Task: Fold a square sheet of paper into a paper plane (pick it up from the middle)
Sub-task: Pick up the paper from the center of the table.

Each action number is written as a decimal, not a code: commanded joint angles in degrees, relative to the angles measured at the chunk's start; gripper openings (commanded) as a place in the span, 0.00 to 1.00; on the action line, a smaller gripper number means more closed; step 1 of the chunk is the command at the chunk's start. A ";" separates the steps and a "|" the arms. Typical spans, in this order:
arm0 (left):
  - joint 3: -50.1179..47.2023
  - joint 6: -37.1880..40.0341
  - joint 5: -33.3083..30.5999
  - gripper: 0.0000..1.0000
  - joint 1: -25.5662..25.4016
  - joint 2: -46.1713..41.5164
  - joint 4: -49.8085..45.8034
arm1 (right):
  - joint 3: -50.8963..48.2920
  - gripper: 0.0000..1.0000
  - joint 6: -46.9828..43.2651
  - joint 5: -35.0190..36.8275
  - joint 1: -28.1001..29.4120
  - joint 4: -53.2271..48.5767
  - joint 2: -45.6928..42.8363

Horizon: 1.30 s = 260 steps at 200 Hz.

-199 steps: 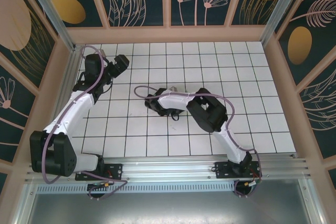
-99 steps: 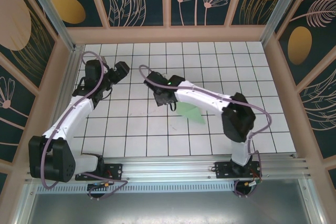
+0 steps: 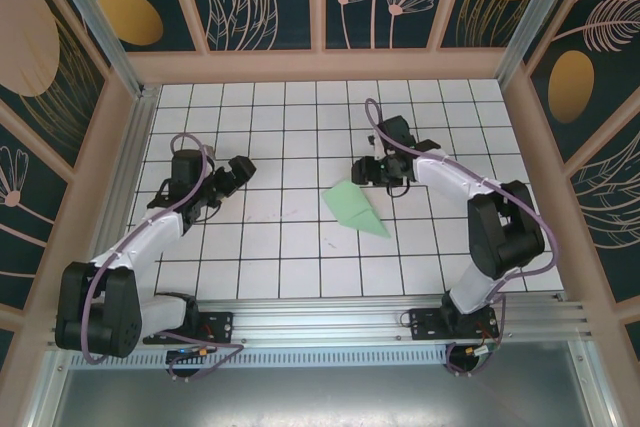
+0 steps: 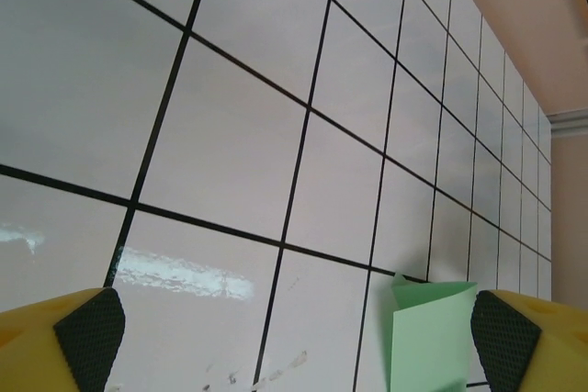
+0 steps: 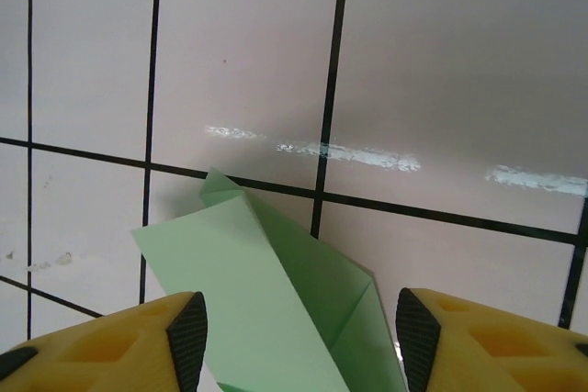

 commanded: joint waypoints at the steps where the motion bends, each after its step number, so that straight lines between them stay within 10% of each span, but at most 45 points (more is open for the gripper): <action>1: -2.21 -1.30 3.34 0.98 -0.09 -1.81 3.62 | -1.88 0.58 -4.36 -10.31 -1.53 6.21 2.39; 85: -7.34 -1.25 8.13 0.98 -2.20 -1.86 5.15 | -5.87 0.44 -8.66 -25.00 -5.86 15.72 8.40; 143: -11.69 -5.20 10.75 0.98 -6.10 -2.19 14.62 | -5.62 0.13 -7.33 -30.59 -6.49 18.36 10.43; 260: -17.62 -18.81 5.70 0.98 -19.20 -9.17 47.59 | -11.76 0.08 52.44 -36.39 -3.12 63.31 -1.93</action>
